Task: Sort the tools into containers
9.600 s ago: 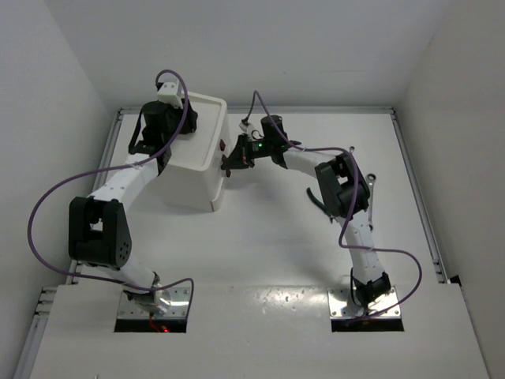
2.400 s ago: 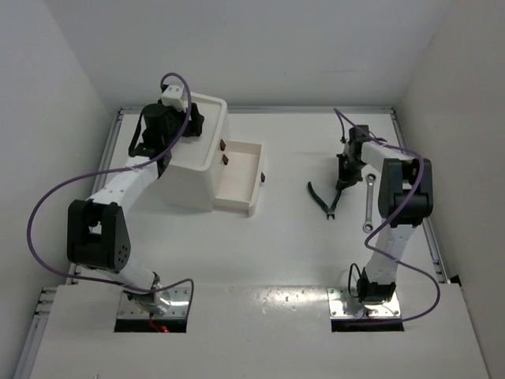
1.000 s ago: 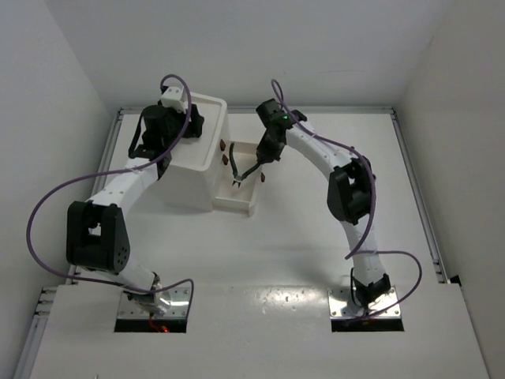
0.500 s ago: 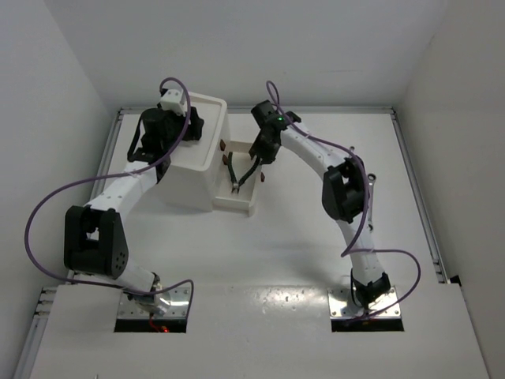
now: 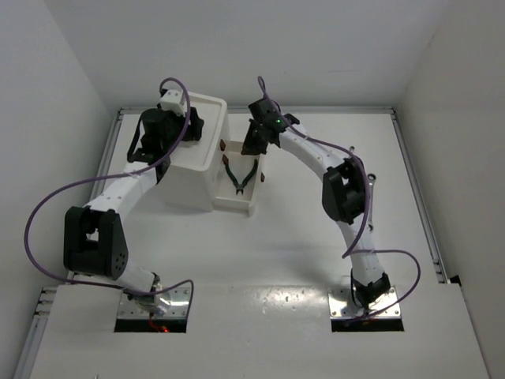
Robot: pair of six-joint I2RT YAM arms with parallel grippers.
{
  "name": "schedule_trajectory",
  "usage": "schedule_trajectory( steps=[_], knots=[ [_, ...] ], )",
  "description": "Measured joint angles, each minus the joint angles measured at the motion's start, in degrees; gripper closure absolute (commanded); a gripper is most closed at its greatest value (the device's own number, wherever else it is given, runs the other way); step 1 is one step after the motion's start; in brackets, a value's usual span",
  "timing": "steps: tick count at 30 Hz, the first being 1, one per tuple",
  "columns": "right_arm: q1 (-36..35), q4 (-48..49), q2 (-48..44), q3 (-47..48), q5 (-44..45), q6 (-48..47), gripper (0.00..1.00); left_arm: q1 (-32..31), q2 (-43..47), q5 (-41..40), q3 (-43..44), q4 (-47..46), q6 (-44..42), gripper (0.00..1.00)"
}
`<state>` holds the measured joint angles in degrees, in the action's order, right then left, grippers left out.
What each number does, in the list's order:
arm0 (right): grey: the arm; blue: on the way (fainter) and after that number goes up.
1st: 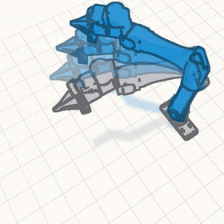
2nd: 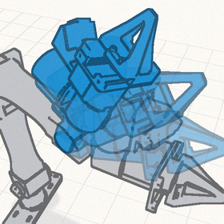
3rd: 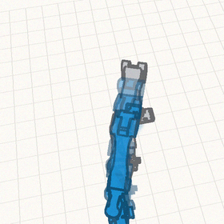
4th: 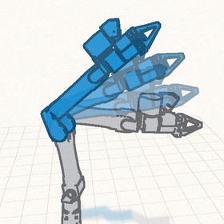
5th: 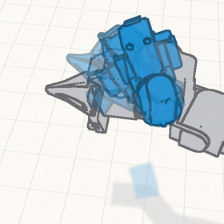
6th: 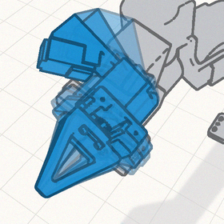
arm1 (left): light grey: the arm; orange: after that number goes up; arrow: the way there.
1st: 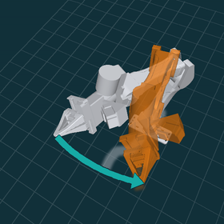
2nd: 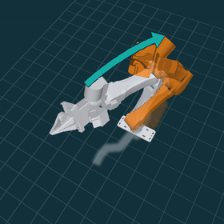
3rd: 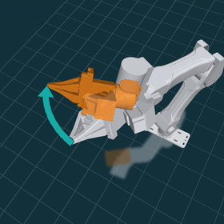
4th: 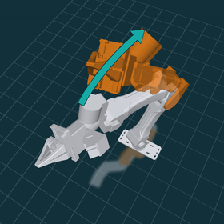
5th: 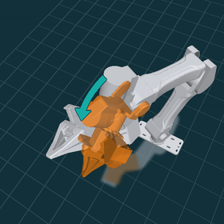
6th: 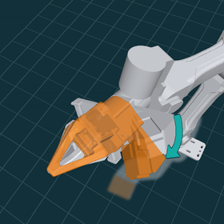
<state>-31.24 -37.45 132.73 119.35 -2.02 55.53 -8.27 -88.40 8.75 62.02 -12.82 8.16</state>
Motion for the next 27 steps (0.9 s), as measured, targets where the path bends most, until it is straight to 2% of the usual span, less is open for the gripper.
schedule_trajectory(
  steps=[3, 4, 5, 6, 7, 8, 11, 12, 13, 14, 17, 18, 19, 22, 27],
  knots=[
    [0.74, 4.57, -3.08, -5.95, 1.31, -4.11, 0.97, 0.00, 0.44, 0.07, -0.35, 0.09, 0.02, 0.33],
    [1.11, 6.19, -5.25, -9.31, 2.16, -6.40, 0.84, 0.00, 0.59, 0.07, -0.50, 0.13, 0.02, 0.33],
    [1.60, 7.65, -8.00, -13.00, 2.93, -8.63, 0.47, 0.00, 0.72, 0.09, -0.68, 0.11, 0.02, 0.33],
    [2.25, 10.03, -11.47, -17.25, 3.61, -11.10, 0.41, 0.00, 0.85, 0.15, -0.79, 0.09, 0.02, 0.33],
    [3.06, 11.76, -14.99, -20.87, 3.67, -14.45, 0.39, -0.02, 0.96, 0.24, -0.87, 0.11, 0.02, 0.33],
    [4.04, 12.72, -18.08, -23.30, 3.63, -16.70, 0.39, 0.00, 1.07, 0.28, -1.01, 0.13, 0.02, 0.33],
    [8.68, 13.73, -25.03, -25.38, 1.03, -22.23, 0.55, -0.02, 1.18, 0.31, -1.11, 0.13, 0.02, 0.33],
    [10.27, 13.90, -26.16, -25.42, -0.02, -22.71, 0.56, -0.02, 1.18, 0.31, -1.11, 0.13, 0.02, 0.33],
    [12.55, 15.19, -27.08, -26.43, -3.43, -22.77, 0.56, -0.02, 1.16, 0.31, -1.11, 0.13, 0.02, 0.33],
    [14.29, 15.93, -27.54, -27.78, -6.49, -22.73, 0.67, 0.00, 1.11, 0.31, -1.11, 0.11, 0.02, 0.33],
    [19.52, 20.33, -26.03, -35.58, -19.50, -21.57, 0.80, 0.00, 1.01, 0.37, -1.07, 0.11, 0.02, 0.33],
    [20.50, 21.03, -23.98, -38.03, -23.12, -20.94, 0.89, 0.00, 1.01, 0.37, -1.07, 0.09, 0.00, 0.33],
    [20.87, 21.44, -21.42, -39.82, -26.25, -20.35, 0.92, -0.02, 1.01, 0.37, -1.05, 0.09, 0.00, 0.33],
    [20.09, 21.73, -13.66, -43.17, -32.76, -18.58, 0.94, 0.00, 1.01, 0.37, -1.05, 0.09, 0.02, 0.33],
    [18.10, 22.01, -9.18, -44.00, -38.93, -17.29, 0.94, 0.00, 1.01, 0.31, -1.05, 0.09, 0.02, 0.33]
  ],
)
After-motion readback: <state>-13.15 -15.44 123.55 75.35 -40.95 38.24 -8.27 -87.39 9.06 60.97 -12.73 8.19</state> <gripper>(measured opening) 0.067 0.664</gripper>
